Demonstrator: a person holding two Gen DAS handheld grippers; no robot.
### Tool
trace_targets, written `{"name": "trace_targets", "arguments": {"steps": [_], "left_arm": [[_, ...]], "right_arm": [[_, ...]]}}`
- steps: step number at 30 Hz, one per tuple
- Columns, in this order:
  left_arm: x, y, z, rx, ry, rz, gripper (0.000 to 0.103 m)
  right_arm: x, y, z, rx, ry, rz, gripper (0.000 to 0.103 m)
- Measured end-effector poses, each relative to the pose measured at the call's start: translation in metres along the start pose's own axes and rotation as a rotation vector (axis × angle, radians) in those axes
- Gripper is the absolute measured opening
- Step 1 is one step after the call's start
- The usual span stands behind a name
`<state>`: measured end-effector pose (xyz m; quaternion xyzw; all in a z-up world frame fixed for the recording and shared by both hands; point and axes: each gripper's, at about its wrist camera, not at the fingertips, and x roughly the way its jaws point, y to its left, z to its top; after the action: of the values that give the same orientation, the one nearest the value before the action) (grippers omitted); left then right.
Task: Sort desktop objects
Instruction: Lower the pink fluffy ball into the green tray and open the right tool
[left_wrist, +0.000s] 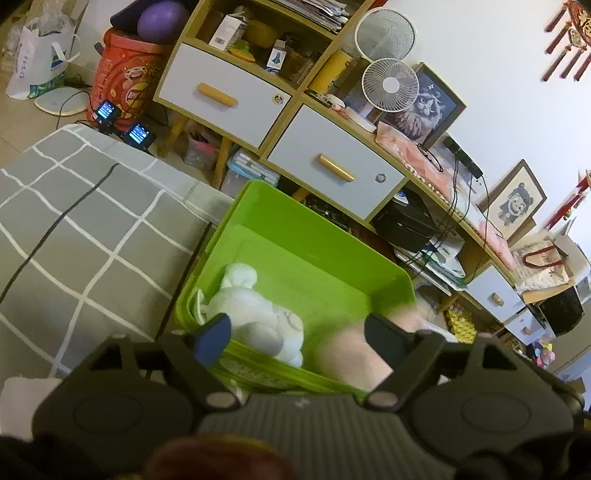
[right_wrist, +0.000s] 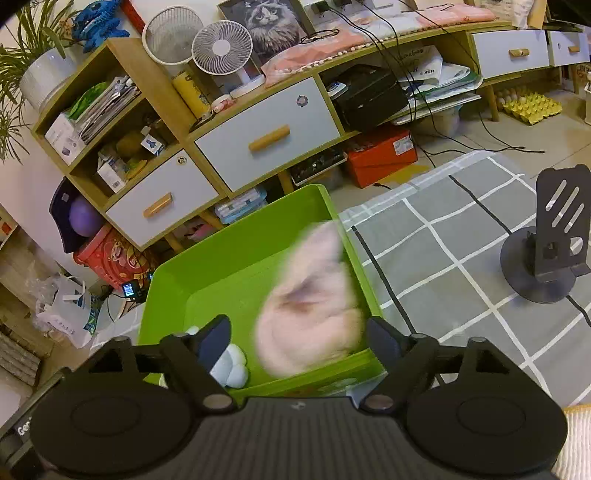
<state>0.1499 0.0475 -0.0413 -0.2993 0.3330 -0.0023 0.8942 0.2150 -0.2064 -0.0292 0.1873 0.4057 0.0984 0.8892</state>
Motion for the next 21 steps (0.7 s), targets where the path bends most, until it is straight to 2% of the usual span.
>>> {"name": "trace_targets", "arguments": {"steps": [4,13,21], "left_arm": [[-0.001,-0.001,0.000,-0.002,0.009,-0.007,0.094],[-0.011,-0.006,0.001,0.025,0.021,-0.021,0.102],[-0.029,-0.007,-0.001,0.074,0.050,-0.005,0.102]], "right_arm": [[-0.002,-0.002,0.001,0.011,0.015,0.000,0.087],[-0.016,0.000,0.004,-0.002,0.025,-0.009,0.087],[-0.029,-0.001,0.001,0.003,0.067,-0.031,0.088]]}}
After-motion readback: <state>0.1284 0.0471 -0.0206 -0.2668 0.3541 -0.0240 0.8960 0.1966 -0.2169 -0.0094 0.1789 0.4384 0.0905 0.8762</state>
